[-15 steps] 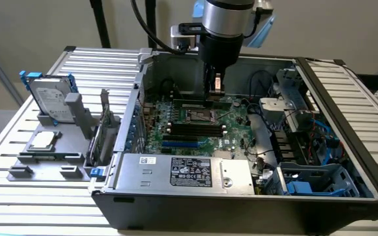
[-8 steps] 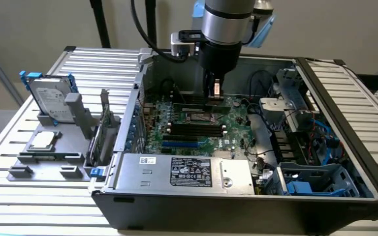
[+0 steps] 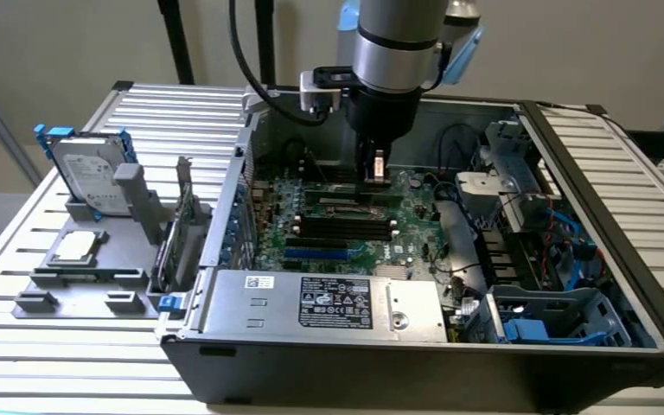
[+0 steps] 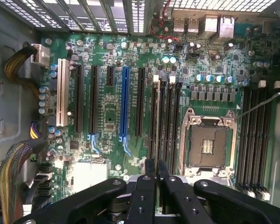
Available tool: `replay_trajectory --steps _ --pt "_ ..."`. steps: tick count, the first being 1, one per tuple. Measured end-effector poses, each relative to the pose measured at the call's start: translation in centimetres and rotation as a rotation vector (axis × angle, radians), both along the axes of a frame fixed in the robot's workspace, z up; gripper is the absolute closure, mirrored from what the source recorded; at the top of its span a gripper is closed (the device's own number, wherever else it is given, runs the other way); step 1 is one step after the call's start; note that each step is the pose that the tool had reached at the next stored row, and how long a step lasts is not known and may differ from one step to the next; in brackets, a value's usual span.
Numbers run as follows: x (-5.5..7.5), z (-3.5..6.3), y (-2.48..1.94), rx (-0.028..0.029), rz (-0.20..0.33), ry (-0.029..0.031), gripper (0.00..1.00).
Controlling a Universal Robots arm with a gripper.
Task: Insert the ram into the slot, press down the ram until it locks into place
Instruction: 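Insert the ram into the slot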
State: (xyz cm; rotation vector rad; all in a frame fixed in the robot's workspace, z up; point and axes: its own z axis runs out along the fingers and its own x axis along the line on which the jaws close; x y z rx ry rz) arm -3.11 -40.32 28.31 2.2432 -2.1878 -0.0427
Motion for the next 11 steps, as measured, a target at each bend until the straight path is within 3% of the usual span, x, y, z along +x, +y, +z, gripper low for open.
replay_trajectory --steps 5,11 --pt "0.0 -0.91 -0.01 0.0 0.0 -0.0044 0.87" --pt "-0.2 -1.89 -0.02 -0.0015 -0.003 -0.0191 0.87"
